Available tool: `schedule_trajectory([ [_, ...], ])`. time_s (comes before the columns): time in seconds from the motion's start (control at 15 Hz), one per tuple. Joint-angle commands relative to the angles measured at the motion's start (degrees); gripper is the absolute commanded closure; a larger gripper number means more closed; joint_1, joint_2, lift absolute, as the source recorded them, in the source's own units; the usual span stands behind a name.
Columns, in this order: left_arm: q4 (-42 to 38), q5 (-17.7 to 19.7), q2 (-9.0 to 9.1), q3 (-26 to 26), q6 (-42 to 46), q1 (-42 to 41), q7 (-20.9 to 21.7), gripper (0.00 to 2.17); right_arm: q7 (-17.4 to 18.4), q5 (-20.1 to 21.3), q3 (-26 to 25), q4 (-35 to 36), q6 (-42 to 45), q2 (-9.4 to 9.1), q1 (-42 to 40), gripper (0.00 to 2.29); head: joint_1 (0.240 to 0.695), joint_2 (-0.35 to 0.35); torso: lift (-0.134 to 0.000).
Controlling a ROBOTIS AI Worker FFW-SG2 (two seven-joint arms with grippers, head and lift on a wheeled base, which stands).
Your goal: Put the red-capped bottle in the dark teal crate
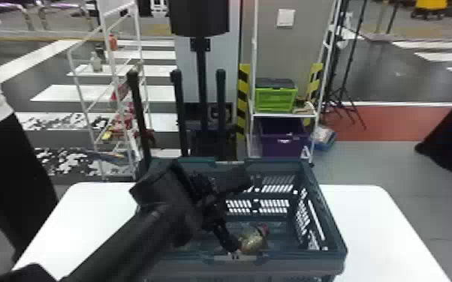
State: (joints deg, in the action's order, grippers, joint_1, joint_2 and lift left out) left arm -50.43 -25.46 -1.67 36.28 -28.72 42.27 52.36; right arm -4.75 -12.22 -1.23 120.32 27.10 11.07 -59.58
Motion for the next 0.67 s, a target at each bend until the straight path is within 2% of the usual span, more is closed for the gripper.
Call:
schedule_trajectory([
  [0.0, -9.77, 0.32, -1.67, -0.68, -9.03, -2.11, 0.29, 0.01, 0.0, 0.0, 0.0, 0.09, 0.01, 0.0, -0.01, 0.15, 0.499, 0.0, 0.0],
  [0.13, -18.56, 0.76, -3.52, -2.35, -15.71, -3.87, -0.33, 0.01, 0.0, 0.0, -0.18, 0.18, 0.01, 0.0, -0.1, 0.15, 0.499, 0.0, 0.0],
  [0.33, -28.06, 1.99, -4.48, -7.19, -22.92, -5.36, -0.59, 0.01, 0.0, 0.0, -0.35, 0.27, 0.01, 0.0, -0.19, 0.15, 0.499, 0.0, 0.0],
  [0.6, -43.26, 5.16, -7.21, -12.28, -33.82, -9.05, -3.05, 0.02, 0.0, 0.0, -0.35, 0.09, -0.7, -0.09, -0.01, 0.15, 0.499, 0.0, 0.0],
])
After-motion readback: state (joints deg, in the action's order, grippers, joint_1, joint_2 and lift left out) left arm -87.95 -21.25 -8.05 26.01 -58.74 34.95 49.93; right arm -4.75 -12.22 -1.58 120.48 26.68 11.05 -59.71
